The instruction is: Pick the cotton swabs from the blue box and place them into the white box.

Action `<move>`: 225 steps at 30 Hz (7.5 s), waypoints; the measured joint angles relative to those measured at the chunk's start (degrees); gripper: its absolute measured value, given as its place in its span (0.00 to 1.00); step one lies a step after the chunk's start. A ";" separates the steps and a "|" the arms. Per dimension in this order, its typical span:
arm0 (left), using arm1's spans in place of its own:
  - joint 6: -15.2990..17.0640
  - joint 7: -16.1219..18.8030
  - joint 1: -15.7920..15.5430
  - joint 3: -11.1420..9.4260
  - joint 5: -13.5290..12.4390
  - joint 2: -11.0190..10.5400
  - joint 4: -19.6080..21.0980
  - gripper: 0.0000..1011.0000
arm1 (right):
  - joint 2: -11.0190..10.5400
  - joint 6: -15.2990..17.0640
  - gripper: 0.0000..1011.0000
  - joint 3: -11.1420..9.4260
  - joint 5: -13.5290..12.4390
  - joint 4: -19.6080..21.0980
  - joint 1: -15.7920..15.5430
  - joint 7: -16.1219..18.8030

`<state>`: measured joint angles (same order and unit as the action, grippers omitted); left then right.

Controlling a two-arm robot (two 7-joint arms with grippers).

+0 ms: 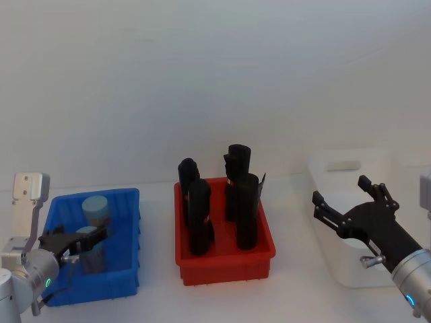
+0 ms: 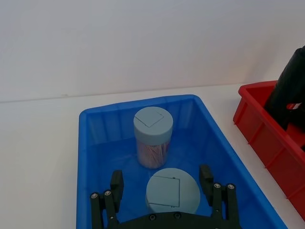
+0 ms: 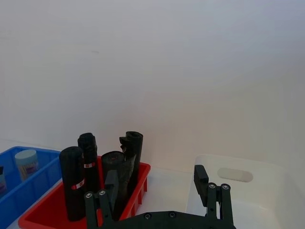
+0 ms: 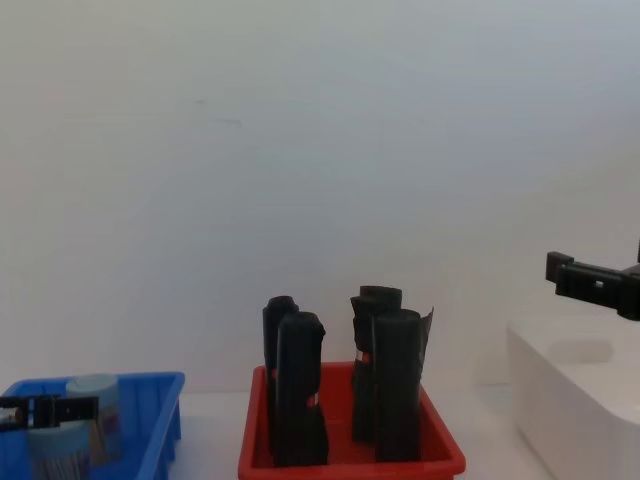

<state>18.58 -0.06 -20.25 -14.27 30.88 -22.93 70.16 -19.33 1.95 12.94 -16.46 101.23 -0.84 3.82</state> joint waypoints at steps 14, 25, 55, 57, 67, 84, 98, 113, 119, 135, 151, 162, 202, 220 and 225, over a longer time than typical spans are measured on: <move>-0.70 -2.30 -0.76 0.19 1.17 0.51 -2.67 0.97 | 0.00 0.00 0.99 0.00 0.00 0.00 0.00 0.00; -0.22 -2.49 -0.99 0.10 -0.18 0.64 -3.00 0.72 | 0.00 0.00 0.99 0.00 0.00 0.00 0.00 0.00; 3.49 -9.69 -0.45 -0.47 -8.40 -1.12 13.78 0.66 | 0.00 0.00 0.99 0.00 0.00 0.00 0.00 0.00; 5.00 -11.03 -0.95 -0.66 -8.94 -1.06 15.13 0.66 | 0.00 0.00 0.99 0.00 0.00 0.00 0.00 0.00; 12.72 -17.41 -4.00 -1.92 -11.07 0.07 19.09 0.66 | 0.00 0.00 0.99 0.00 0.00 0.00 0.00 0.00; 21.42 -29.77 -10.60 -4.59 -13.70 3.27 20.49 0.66 | 0.00 0.00 0.99 0.00 0.00 0.00 0.00 0.00; 24.05 -34.38 -13.32 -5.80 -14.47 4.76 20.71 0.66 | 0.00 0.00 0.99 0.00 0.00 0.00 0.00 0.00; 24.86 -35.82 -14.18 -6.17 -14.72 5.22 20.79 0.66 | -0.50 -0.04 0.99 -0.11 0.65 0.28 0.51 3.58; 24.99 -36.08 -14.33 -6.23 -14.77 5.30 20.80 0.66 | -0.89 -0.22 0.99 -0.11 1.07 0.54 1.23 7.28; 25.15 -36.35 -14.48 -6.32 -14.82 5.39 20.80 0.66 | -0.28 -0.08 0.99 1.06 1.29 0.11 5.00 19.62; 25.20 -36.44 -14.55 -6.32 -14.81 5.42 20.79 0.66 | 3.87 0.85 0.99 3.00 2.42 -8.00 13.15 29.90; 25.20 -36.44 -14.56 -6.31 -14.81 5.41 20.79 0.66 | 5.56 1.20 0.99 3.57 3.22 -13.52 16.59 31.39; 25.19 -36.44 -14.55 -6.31 -14.81 5.41 20.79 0.66 | 8.97 -1.71 0.78 5.11 1.75 -26.79 24.66 37.64; 25.19 -36.44 -14.55 -6.32 -14.83 5.42 20.78 0.79 | 9.33 -1.68 0.62 5.50 1.74 -29.01 26.13 37.42; 25.20 -36.45 -14.55 -6.32 -14.81 5.41 20.79 0.92 | 9.26 -1.81 0.62 5.52 1.59 -29.12 26.26 37.27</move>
<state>43.77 -36.51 -34.80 -20.59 16.07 -17.51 90.96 -10.08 0.14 18.46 -14.88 72.11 25.42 41.10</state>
